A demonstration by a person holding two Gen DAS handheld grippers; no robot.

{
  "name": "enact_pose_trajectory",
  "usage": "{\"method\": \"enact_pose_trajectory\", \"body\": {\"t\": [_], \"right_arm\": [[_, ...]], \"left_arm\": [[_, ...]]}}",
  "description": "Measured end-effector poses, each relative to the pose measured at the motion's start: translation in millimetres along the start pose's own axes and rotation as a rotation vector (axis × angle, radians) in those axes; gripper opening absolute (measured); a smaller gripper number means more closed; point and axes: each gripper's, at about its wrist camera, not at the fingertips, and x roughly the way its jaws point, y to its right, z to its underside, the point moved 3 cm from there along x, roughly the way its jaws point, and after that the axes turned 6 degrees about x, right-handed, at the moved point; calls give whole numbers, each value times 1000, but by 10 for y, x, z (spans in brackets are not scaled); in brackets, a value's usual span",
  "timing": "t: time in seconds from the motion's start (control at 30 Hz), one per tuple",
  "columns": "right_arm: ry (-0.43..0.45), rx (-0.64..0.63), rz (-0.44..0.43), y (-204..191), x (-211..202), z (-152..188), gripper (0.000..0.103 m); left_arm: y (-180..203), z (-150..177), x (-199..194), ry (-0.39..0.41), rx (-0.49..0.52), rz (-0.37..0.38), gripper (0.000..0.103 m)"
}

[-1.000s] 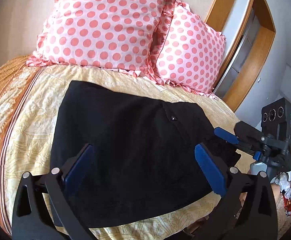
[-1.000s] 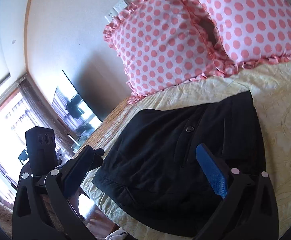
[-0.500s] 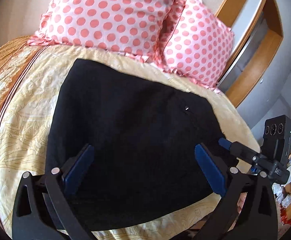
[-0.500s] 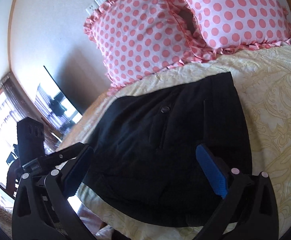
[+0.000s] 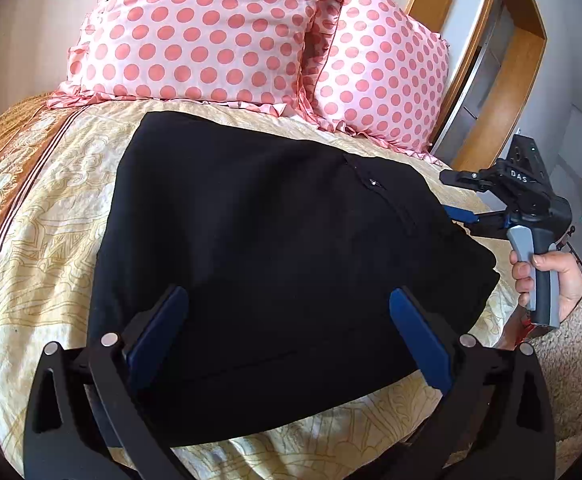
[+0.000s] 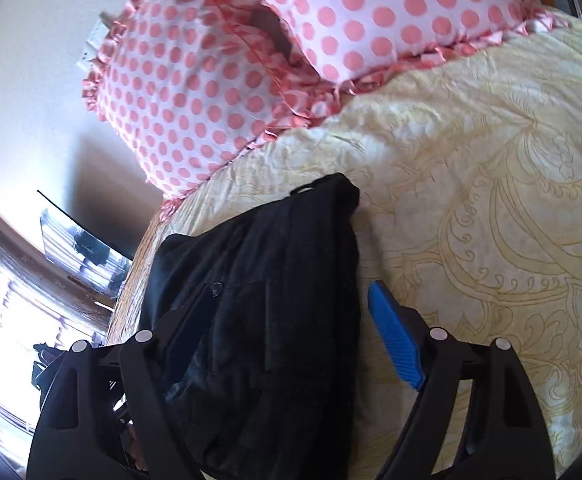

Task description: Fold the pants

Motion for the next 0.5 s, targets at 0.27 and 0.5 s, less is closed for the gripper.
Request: {"method": "enact_pose_trajectory", "body": {"t": [0.27, 0.5], "right_arm": [[-54, -42, -4, -49, 184, 121, 80], [-34, -113, 51, -137, 239, 147, 53]], "left_arm": [[10, 11, -3, 1, 7, -2, 101], [7, 8, -1, 0, 10, -2, 101]]}}
